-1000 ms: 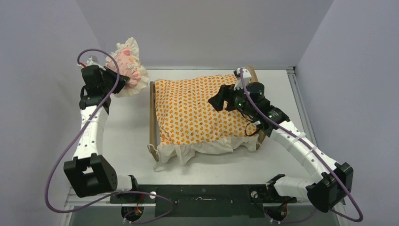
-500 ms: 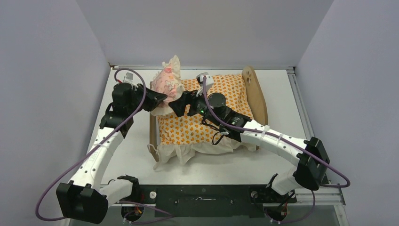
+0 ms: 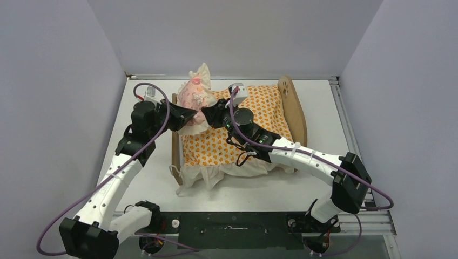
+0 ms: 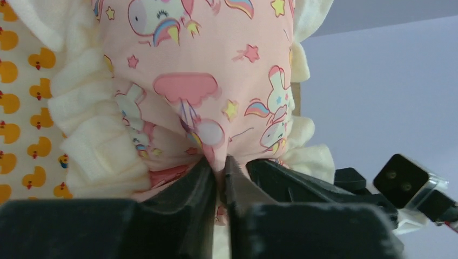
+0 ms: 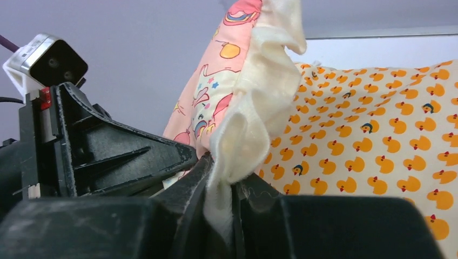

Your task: Set up the pet bed

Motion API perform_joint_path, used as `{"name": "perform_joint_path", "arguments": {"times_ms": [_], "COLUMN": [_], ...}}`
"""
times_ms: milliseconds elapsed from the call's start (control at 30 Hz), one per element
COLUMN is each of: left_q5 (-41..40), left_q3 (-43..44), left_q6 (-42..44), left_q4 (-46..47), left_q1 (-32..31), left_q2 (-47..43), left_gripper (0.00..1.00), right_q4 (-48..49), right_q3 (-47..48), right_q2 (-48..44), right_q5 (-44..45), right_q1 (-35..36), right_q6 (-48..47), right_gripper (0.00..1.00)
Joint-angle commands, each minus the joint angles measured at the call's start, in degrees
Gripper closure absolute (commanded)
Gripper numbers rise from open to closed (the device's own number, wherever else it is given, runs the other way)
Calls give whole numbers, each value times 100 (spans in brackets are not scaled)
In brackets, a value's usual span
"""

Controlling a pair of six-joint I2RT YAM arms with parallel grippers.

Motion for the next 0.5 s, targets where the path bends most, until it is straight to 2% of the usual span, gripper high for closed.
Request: {"name": "perform_joint_path", "arguments": {"times_ms": [0, 133, 167, 267, 467], "left_q5": [-76, -897, -1122, -1717, -2374], "left_q3": [228, 607, 705, 864, 890], "left_q6": [491, 1492, 1726, 2254, 2808], "left_q4": [34, -976, -1204, -1629, -1947], "left_q1": [-45, -54, -62, -71, -102], "left_q2": [-357, -608, -660, -858, -1096], "left_gripper": [84, 52, 49, 47, 44], "right_q4": [59, -602, -730, -983, -1548], "right_q3": [-23, 18, -10, -284, -982], "right_q2": [-355, -824, -981, -1462, -2439], "right_q5": [232, 322, 362, 436, 645], "right_q1": [-16, -264, -347, -707, -1430], "right_q6": [-254, -609, -647, -723, -815], "right_gripper": [94, 95, 95, 95, 95]}}
